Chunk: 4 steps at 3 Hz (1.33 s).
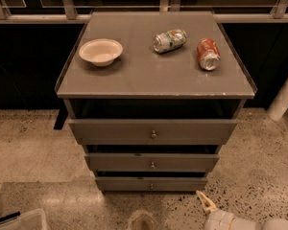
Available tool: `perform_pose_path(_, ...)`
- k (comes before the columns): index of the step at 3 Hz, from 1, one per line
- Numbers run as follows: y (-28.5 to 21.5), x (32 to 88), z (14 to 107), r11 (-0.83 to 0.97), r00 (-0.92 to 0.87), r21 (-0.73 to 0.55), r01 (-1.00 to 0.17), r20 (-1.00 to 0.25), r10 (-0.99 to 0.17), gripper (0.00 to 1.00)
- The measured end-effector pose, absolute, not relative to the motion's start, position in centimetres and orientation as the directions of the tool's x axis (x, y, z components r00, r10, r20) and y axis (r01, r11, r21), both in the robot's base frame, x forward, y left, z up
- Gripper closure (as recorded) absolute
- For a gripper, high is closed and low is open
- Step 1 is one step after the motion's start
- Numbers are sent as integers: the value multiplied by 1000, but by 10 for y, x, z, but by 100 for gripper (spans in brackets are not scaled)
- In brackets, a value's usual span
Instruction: Open bottom drawer
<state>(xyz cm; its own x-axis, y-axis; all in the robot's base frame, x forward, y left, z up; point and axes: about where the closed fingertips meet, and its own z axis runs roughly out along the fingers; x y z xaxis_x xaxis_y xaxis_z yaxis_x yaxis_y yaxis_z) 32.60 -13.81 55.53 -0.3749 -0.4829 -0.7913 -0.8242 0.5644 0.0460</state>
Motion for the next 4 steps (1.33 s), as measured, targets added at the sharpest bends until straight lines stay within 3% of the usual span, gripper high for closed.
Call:
perform_pose_path(2, -181, 378, 432, 770, -469, 33, -637, -809, -354, 0)
perform_pose_path(4, -196, 381, 399, 837, -508, 55, -545, -816, -277, 0)
